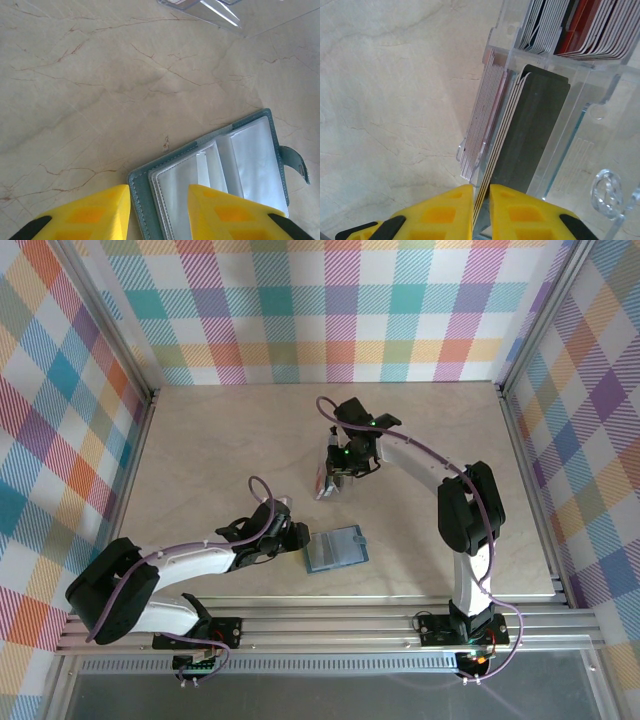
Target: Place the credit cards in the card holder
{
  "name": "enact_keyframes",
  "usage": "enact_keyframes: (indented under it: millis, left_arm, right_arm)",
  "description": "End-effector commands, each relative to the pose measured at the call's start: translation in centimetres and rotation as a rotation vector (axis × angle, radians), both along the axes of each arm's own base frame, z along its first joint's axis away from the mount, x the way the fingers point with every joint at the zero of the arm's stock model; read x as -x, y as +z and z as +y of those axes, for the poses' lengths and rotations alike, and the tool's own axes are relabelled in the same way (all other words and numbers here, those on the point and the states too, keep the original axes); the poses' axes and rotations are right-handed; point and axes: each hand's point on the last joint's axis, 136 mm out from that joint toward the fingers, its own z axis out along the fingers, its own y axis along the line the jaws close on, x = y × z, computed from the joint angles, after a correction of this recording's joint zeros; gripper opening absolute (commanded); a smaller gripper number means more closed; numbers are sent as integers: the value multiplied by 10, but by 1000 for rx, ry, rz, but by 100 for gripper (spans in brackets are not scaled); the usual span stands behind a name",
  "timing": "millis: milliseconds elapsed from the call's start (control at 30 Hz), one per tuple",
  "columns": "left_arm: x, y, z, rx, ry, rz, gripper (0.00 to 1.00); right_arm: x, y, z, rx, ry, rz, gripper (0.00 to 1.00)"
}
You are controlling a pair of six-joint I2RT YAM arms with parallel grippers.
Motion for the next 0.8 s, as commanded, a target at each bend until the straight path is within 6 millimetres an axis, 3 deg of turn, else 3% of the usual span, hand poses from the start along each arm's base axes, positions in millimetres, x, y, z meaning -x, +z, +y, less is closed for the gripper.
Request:
enact_keyframes:
  millis: [0,300,500,767]
  left_arm:
    - [-4,8,3,8,7,-22,36]
    - [-11,19,-5,28,9,-35,36]
    - [-21,34,-16,54,3,-54,36]
    - [-29,37,-25,52,-12,-54,36]
  right_arm:
    - [-1,3,-2,3,5,1,13]
    - [2,16,-13,16,-17,-34,0]
    - [4,21,-24,17,-38,-43,0]
    - [7,31,-38,6,-67,-63,0]
